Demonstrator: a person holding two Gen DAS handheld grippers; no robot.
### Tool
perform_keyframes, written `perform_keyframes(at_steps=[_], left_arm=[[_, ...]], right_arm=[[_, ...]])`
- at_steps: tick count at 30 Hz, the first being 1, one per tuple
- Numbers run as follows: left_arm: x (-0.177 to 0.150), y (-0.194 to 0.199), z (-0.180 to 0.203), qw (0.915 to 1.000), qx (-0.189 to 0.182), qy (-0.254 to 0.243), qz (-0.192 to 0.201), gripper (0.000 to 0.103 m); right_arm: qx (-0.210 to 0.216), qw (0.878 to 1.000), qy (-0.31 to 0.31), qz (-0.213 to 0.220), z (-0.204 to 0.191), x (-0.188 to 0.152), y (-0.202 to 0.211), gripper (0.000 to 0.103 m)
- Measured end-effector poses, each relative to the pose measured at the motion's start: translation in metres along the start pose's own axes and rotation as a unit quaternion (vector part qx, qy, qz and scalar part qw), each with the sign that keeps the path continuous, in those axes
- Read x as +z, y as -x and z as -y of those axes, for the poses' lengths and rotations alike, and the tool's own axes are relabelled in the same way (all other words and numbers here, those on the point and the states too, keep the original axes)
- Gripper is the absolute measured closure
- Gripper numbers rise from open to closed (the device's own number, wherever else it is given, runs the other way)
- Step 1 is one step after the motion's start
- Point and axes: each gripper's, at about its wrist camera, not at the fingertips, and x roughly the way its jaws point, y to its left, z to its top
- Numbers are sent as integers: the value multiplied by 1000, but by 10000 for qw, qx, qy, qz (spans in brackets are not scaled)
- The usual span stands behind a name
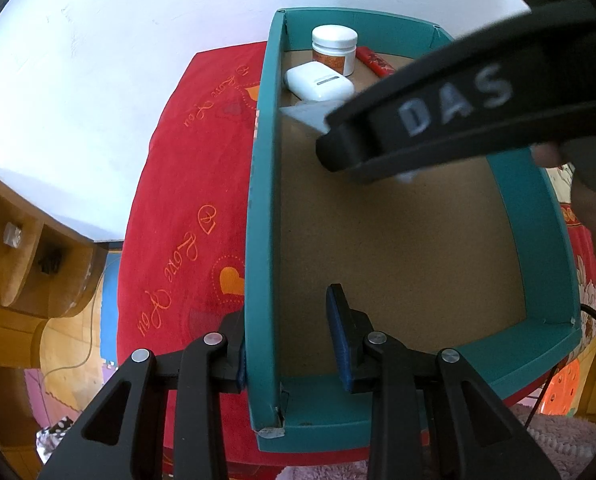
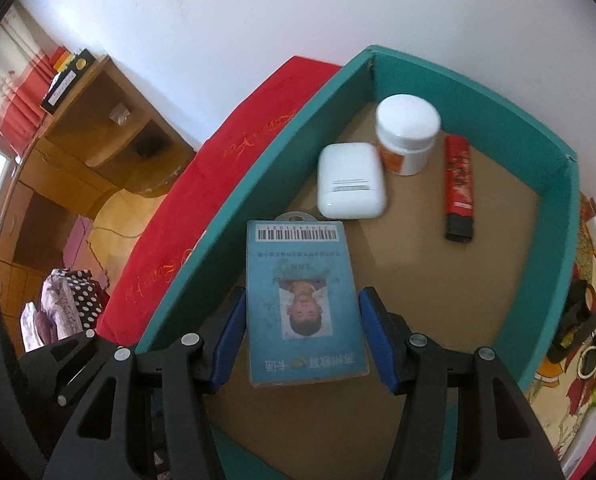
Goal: Organize objects
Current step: 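Lift the blue ID card with the right gripper into the tray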
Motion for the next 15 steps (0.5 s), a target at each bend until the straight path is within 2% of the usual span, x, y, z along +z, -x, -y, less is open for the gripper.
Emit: perform_keyframes(at_steps=[15], left_arm=[[-1, 0, 1, 10000, 5, 1, 0, 71]], right_arm=[[-61, 9997, -51, -231, -4, -4, -17, 46]])
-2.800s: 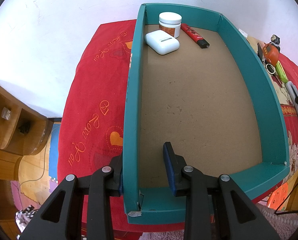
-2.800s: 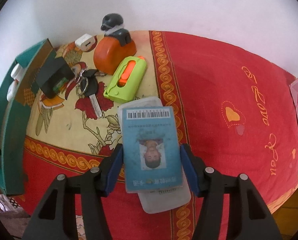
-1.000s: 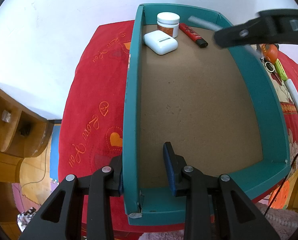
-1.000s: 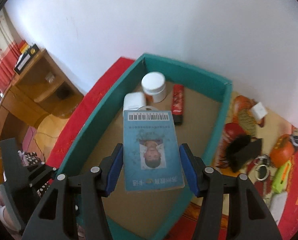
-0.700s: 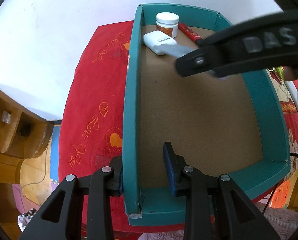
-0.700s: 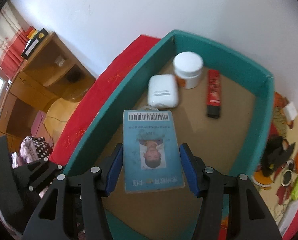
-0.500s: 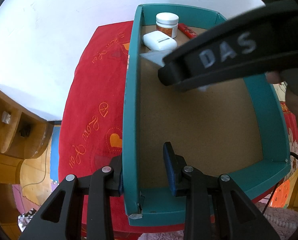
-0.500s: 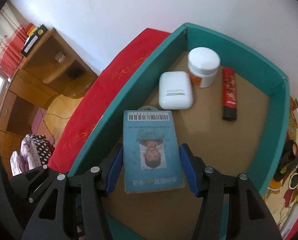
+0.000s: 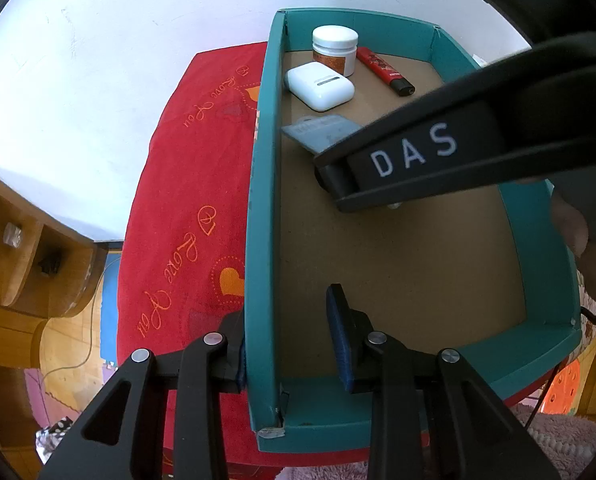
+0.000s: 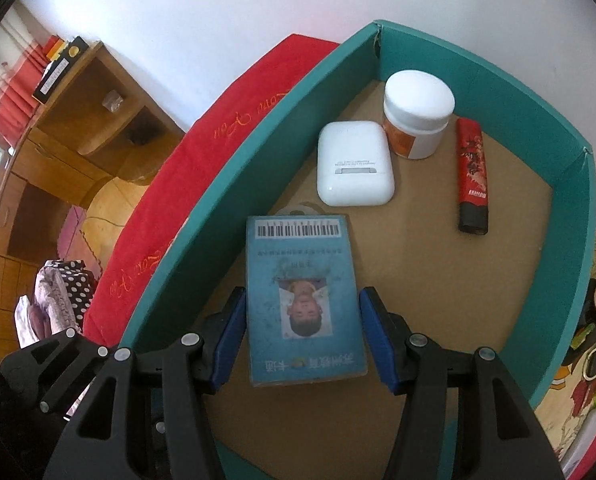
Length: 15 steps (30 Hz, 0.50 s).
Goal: Organize objects
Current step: 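Lift the blue ID card with the right gripper into the tray, then lay the ID card flat in the tray and open the right gripper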
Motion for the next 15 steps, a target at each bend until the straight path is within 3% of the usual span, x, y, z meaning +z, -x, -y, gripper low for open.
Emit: perform_keyframes(at_steps=[15], left_arm=[[-1, 1, 0, 10000, -3, -8, 1, 71]], right_arm=[[153, 9998, -93, 128, 2, 1, 5, 46]])
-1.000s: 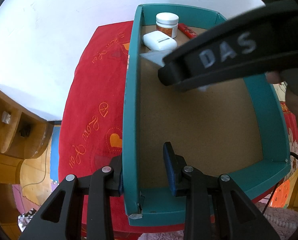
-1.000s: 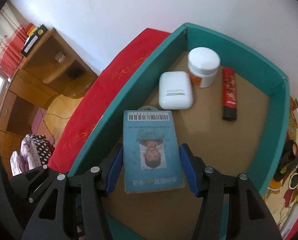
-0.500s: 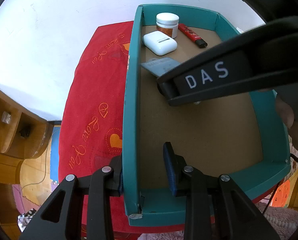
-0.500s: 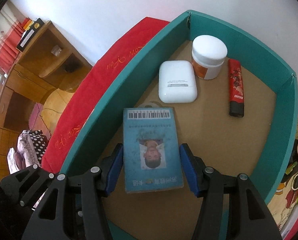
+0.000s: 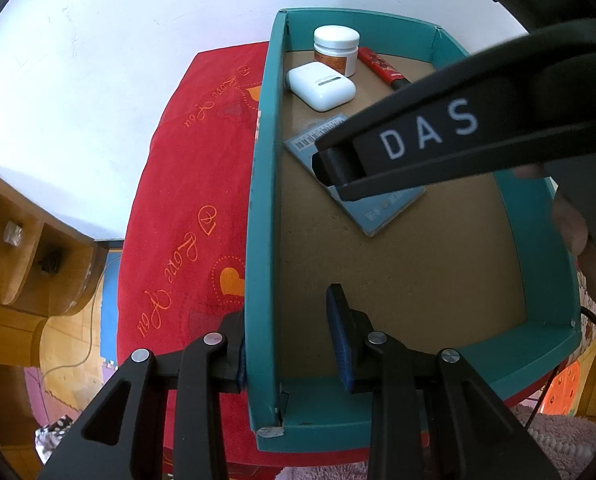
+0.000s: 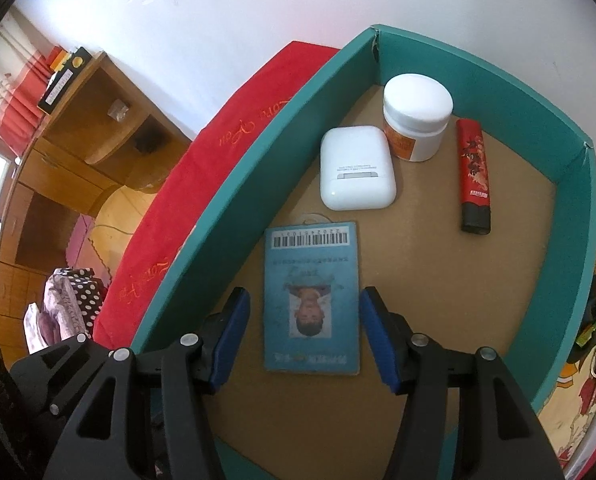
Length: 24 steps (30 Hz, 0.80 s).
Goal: Organize objects
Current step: 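Lay the ID card flat in the tray and open the right gripper, then move the right gripper back and grasp the white remote control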
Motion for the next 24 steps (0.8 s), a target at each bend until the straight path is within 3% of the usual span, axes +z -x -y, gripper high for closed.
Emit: perform_keyframes(at_steps=[9, 24], left_arm=[[0, 0, 0, 10000, 2, -10, 0, 71], [0, 0, -1, 10000, 1, 9, -6, 71]], right_arm=[[62, 9999, -12, 133, 4, -3, 13, 46], [64, 9967, -217, 778, 39, -39, 87, 46]])
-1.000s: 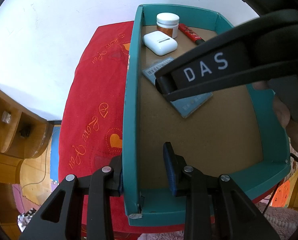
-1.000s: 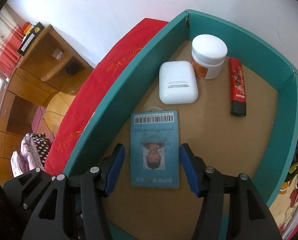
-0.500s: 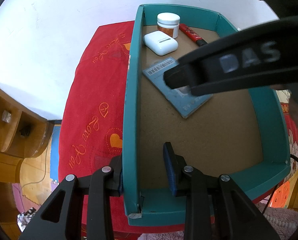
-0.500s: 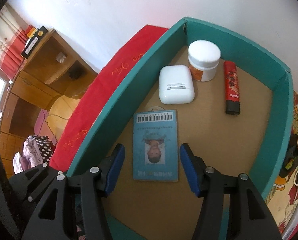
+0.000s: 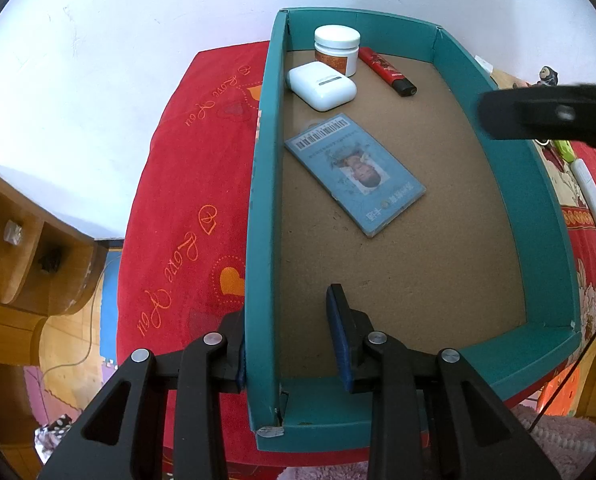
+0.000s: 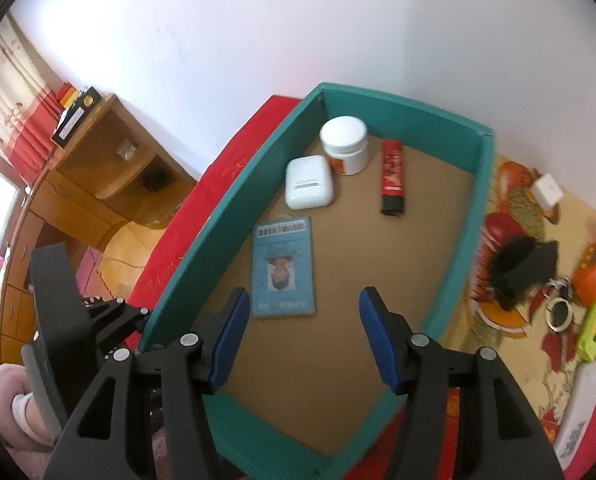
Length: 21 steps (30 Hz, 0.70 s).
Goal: Organize objects
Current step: 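Move the right gripper back and grasp the white remote control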
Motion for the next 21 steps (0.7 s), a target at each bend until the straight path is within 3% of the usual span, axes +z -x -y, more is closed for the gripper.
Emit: perform_keyframes(at_steps=[11, 21], left_arm=[[-2, 1, -3, 10000, -5, 21, -12, 71], [-3, 1, -3, 10000, -11, 20, -12, 71]], right_arm=[[-459, 9975, -495, 186, 43, -38, 45, 46], [-1132, 9856, -1234, 220, 105, -82, 63, 46]])
